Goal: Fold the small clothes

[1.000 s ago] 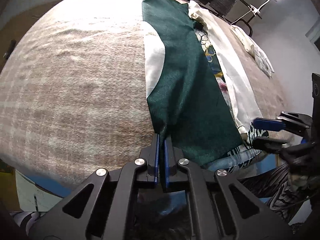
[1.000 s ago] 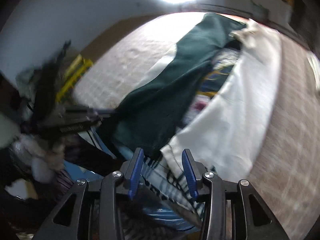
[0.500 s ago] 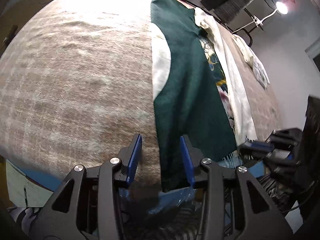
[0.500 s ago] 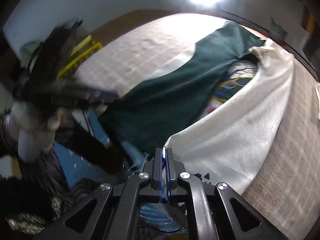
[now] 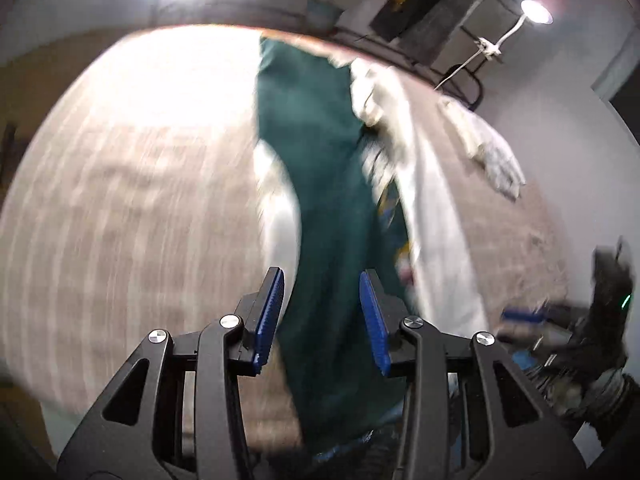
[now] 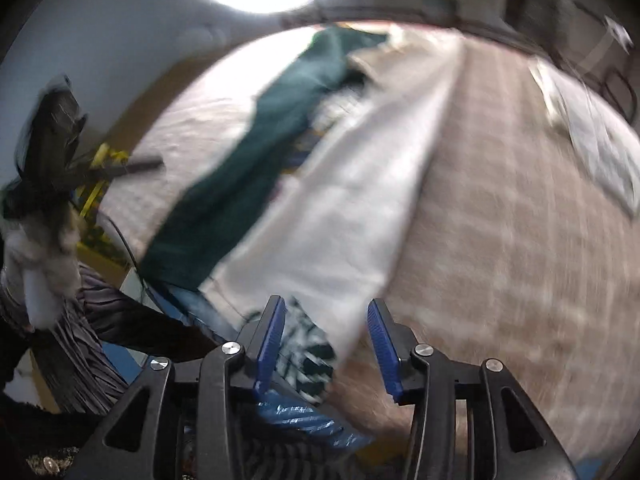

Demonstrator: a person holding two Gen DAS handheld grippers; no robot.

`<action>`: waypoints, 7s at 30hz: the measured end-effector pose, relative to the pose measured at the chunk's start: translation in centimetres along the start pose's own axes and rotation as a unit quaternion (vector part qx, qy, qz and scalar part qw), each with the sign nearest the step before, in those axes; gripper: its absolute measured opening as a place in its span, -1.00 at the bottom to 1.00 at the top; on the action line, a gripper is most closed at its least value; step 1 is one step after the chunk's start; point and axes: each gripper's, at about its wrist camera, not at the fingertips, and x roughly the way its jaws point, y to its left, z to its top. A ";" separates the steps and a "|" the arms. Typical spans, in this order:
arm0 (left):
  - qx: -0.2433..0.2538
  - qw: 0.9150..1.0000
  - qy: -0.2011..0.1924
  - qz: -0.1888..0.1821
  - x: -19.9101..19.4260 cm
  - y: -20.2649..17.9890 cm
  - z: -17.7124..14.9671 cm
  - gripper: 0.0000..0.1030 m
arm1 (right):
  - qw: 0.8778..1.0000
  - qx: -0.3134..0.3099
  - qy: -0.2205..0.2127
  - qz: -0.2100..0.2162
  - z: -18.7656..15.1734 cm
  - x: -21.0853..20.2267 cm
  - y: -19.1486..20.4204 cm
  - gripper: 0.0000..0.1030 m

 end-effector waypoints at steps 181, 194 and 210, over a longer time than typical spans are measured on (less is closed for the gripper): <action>-0.012 0.995 0.028 0.100 13.9 5.5 12.3 -0.94 | 0.996 0.060 -0.059 -0.015 17.2 5.8 -10.3 -1.00; -0.007 0.997 -0.015 0.075 14.1 7.0 21.9 -0.07 | 0.989 0.080 -0.125 -0.006 21.5 4.3 -14.9 -0.39; -0.111 0.992 -0.003 -0.060 24.8 13.3 33.1 -0.10 | 0.977 0.164 -0.106 0.090 31.5 11.8 -23.8 -0.17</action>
